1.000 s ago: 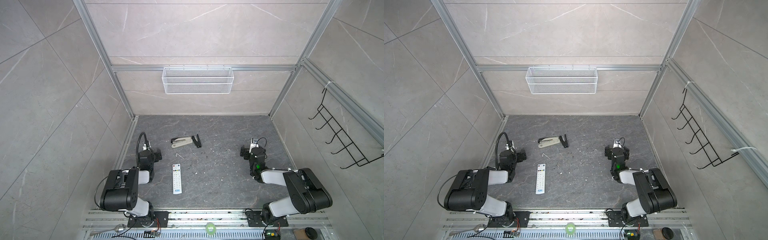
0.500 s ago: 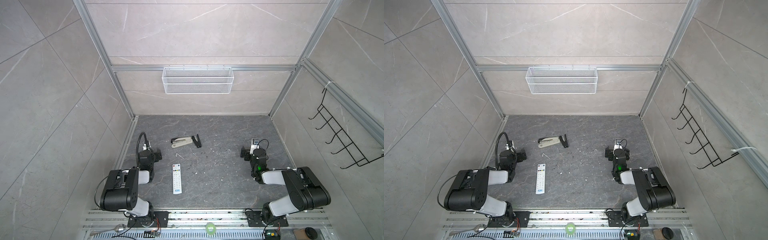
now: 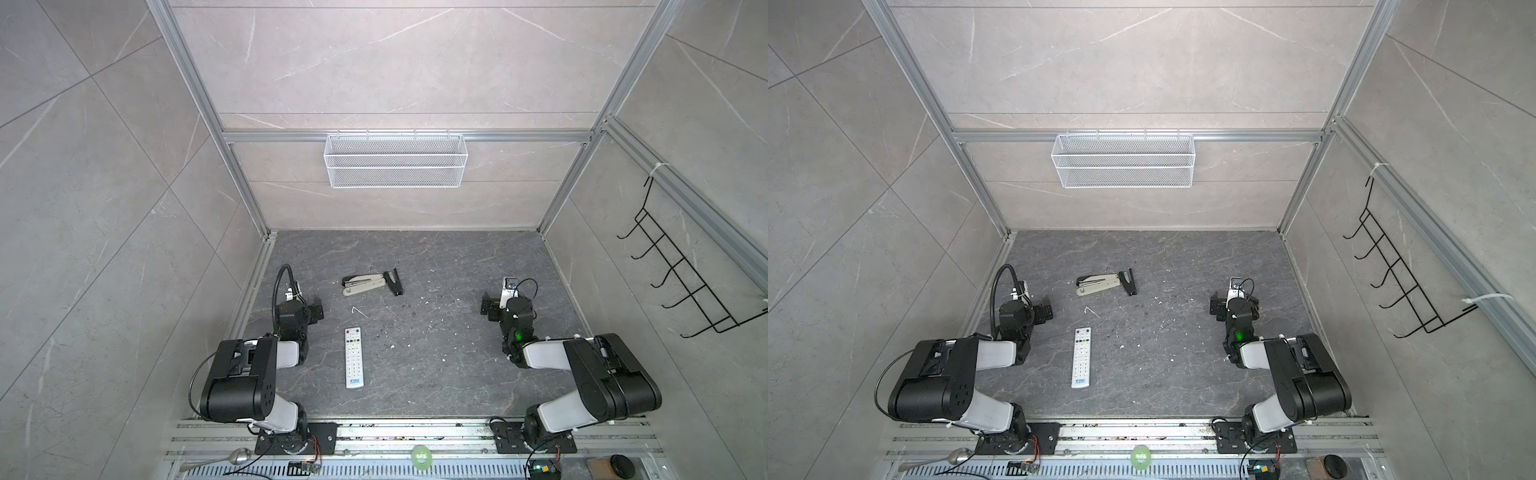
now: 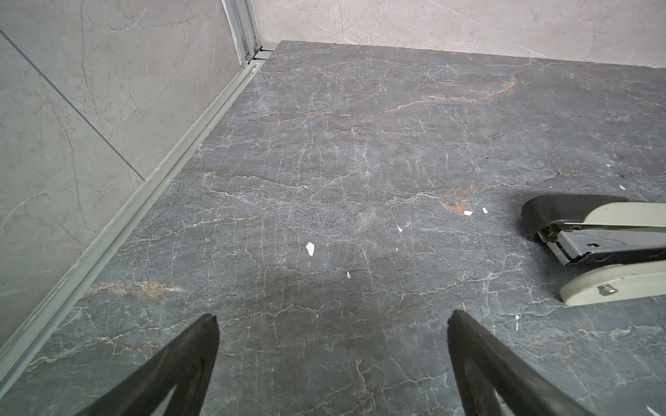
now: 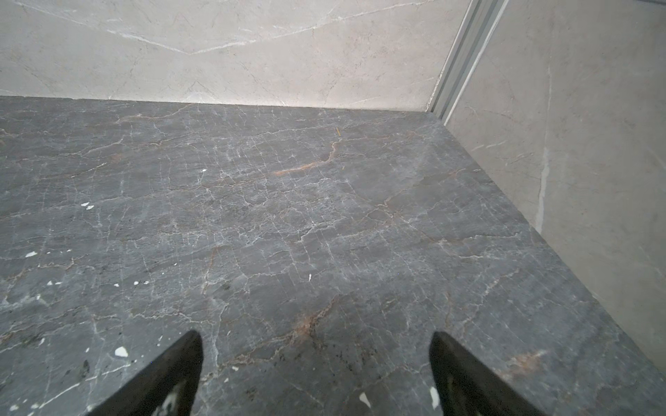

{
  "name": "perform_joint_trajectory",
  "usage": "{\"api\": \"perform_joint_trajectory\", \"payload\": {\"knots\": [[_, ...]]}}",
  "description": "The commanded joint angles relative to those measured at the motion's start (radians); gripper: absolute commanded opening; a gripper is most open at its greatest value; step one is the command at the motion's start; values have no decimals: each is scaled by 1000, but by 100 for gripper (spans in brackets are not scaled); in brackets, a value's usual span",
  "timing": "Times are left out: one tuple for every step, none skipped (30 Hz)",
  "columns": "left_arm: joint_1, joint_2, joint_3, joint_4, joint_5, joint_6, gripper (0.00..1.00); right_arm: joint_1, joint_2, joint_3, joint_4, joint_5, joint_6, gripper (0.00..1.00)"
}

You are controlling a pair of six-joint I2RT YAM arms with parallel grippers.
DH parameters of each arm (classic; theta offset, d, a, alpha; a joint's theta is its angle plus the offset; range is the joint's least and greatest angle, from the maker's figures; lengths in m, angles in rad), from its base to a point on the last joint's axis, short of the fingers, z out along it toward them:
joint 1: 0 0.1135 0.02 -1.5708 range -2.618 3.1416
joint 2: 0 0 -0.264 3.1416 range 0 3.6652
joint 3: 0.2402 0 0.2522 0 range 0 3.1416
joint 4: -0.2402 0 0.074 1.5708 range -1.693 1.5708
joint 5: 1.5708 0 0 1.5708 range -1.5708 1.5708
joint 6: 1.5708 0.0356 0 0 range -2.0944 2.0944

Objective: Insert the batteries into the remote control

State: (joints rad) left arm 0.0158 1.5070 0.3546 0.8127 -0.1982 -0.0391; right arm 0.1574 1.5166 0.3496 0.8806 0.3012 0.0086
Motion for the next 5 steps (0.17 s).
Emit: {"api": "perform_joint_trajectory", "payload": {"knots": [[4,-6,-2,51,15,19,100,-2,5,-3,25,-6,20,99],[4,-6,-2,52,15,20,100,-2,5,-1,24,-6,20,99],[4,-5,-2,52,16,20,100,-2,5,-1,24,-7,21,99],[4,-5,-2,52,16,20,100,-2,5,-2,24,-7,21,99],[4,-5,-2,52,15,20,100,-3,5,-3,25,-7,20,99]]}}
